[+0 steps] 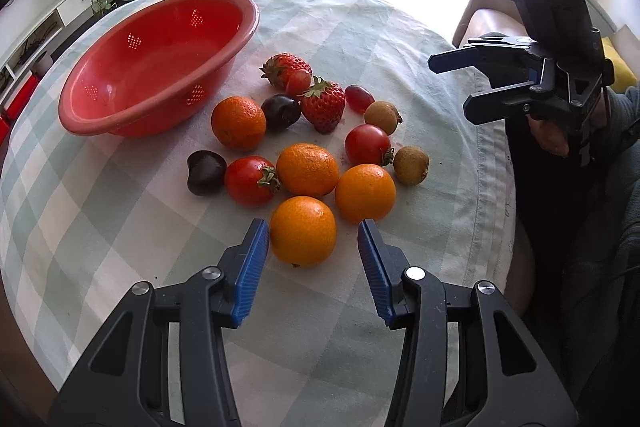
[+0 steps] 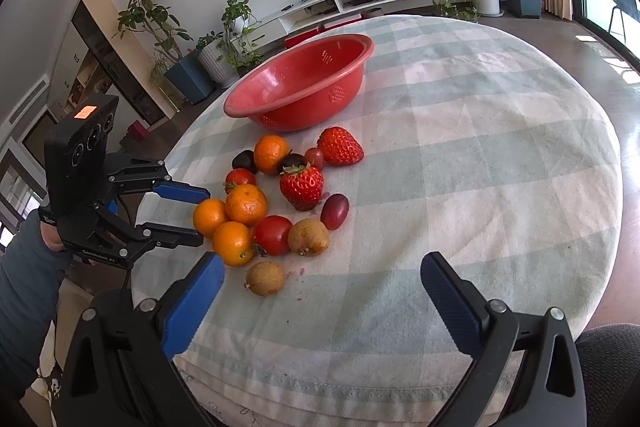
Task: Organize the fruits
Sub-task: 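Grasp an orange with the left gripper while the right gripper grasps a kiwi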
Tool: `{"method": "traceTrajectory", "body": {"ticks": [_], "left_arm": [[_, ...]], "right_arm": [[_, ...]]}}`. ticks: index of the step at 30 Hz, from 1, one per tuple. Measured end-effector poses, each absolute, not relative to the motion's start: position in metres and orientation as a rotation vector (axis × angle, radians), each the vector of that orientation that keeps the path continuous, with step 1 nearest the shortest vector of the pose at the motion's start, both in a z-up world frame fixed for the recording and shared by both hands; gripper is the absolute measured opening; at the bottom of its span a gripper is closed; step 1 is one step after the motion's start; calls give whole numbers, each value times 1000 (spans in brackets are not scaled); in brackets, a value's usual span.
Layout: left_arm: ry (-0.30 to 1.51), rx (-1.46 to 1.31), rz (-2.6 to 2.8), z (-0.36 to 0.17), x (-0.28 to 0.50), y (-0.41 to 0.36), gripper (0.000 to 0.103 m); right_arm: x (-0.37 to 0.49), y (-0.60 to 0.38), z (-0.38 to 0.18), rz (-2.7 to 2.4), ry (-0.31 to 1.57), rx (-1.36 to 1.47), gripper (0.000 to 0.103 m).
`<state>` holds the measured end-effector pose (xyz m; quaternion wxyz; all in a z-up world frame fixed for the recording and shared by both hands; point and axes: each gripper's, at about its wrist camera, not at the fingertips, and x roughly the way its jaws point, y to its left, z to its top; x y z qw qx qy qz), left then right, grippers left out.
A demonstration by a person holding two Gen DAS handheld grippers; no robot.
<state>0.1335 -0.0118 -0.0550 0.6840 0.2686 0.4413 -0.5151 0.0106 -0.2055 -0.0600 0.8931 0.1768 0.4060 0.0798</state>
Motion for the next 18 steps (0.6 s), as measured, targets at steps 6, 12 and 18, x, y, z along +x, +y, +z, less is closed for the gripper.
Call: {"method": "traceTrajectory", "body": {"ticks": [6, 12, 18], "left_arm": [[1021, 590, -1148, -62, 139, -15, 45], [1011, 607, -1168, -66, 137, -21, 45], [1002, 613, -1165, -74, 137, -16, 36]], "right_arm": [[11, -201, -59, 172, 846, 354, 101], [10, -197, -59, 179, 851, 339, 101], [11, -193, -61, 190, 871, 325, 99]]}}
